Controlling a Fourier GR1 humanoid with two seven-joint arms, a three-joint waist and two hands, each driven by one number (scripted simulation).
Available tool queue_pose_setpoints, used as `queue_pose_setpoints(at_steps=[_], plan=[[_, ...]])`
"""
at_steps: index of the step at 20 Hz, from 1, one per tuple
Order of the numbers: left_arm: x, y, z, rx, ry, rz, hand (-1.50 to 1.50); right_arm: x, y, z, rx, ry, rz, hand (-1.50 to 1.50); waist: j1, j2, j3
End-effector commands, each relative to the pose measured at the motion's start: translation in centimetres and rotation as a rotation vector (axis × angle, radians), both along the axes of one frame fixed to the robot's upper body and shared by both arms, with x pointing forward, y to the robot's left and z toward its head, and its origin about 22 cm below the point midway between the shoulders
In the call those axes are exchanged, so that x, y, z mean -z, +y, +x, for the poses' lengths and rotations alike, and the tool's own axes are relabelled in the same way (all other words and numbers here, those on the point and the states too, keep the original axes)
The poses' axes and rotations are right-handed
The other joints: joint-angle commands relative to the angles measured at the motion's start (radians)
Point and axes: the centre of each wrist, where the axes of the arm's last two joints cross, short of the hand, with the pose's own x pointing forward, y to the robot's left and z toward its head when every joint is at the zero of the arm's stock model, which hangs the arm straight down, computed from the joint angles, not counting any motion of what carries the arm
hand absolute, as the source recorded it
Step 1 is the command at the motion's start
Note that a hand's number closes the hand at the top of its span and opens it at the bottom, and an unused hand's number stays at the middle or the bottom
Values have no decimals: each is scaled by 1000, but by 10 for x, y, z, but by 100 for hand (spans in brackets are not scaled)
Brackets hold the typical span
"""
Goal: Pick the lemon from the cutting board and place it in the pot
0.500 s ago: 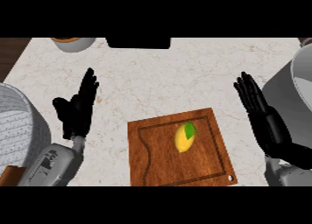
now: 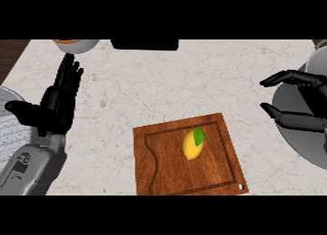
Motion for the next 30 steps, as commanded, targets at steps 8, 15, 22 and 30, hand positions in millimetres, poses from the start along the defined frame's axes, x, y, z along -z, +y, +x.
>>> queue_pose_setpoints(at_steps=[8,15,22,30], plan=[[-15,39,-5,-2,-21,-4,0,17,-29,-5,-205,-195,-324,-150,-31,-3,2],[-23,28,-4,-1,-45,-21,0,-4,12,-20,-269,-87,-661,-150,-37,-9,1],[-18,26,-6,10,-17,-10,0,-16,69,-26,-263,-31,-769,-150,-32,-4,2],[-31,42,-1,-4,-25,12,0,18,130,-29,-264,99,-851,-150,-27,-3,2]])
